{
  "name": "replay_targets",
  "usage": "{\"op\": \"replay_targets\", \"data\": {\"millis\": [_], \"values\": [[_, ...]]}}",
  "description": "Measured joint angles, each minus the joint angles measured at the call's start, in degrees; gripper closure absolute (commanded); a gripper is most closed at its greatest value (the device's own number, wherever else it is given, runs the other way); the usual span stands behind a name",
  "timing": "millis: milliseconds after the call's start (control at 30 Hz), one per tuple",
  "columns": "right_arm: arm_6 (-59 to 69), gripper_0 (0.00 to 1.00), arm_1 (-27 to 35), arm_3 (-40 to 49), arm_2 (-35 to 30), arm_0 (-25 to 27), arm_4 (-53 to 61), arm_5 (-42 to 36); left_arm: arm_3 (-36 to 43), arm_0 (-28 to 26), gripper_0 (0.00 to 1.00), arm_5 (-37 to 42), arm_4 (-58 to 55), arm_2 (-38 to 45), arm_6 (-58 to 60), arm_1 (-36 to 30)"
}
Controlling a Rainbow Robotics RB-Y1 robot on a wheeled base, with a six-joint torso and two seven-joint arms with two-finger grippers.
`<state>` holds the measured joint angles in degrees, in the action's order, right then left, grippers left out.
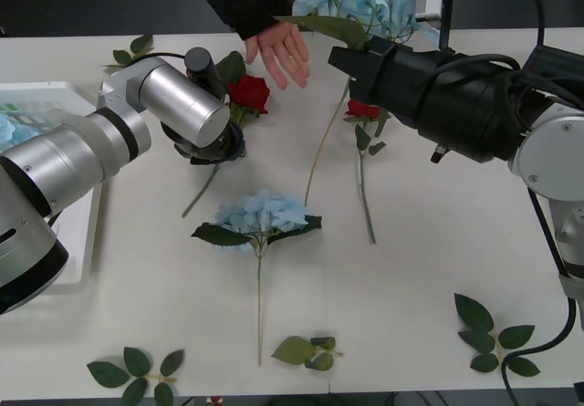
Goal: Place the red flowers into the right box and the blue flowers into the left box. If a person shows an open palm, hand one flower to the person first, then continue sorting.
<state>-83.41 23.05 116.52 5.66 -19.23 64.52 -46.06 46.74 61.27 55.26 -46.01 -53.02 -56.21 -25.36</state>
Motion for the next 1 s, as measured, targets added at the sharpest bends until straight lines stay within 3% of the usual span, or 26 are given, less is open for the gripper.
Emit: {"op": "replay_targets", "data": {"millis": [267,567,733,767,900,1000], "values": [[0.0,1.0,0.0,-0.1,0.0,0.0,0.4,0.0,1.7,0.4,0.0,1.3,0.0,-0.2,0.1,-0.8],[-0.1,1.0,0.0,-0.3,-0.2,0.0,0.6,0.3,18.7,0.4,0.0,15.6,-13.9,3.3,-1.2,-12.3],[-0.1,1.0,0.0,-0.4,-1.6,-0.6,-3.4,-0.7,24.7,0.1,0.0,21.4,-21.1,9.7,-10.4,-17.5],[-0.1,1.0,0.0,-0.4,-2.4,-1.2,-4.5,-2.7,25.7,-0.2,0.0,22.2,-21.8,11.5,-12.7,-18.1],[-0.1,1.0,-0.3,-1.1,-9.7,-7.9,-7.2,-24.5,28.5,-2.6,0.0,24.7,-23.4,19.3,-17.8,-19.1],[-0.1,1.0,-1.5,-3.2,-14.9,-13.1,-8.4,-28.2,28.7,-3.6,0.0,25.0,-24.1,21.3,-17.8,-19.2]]}}
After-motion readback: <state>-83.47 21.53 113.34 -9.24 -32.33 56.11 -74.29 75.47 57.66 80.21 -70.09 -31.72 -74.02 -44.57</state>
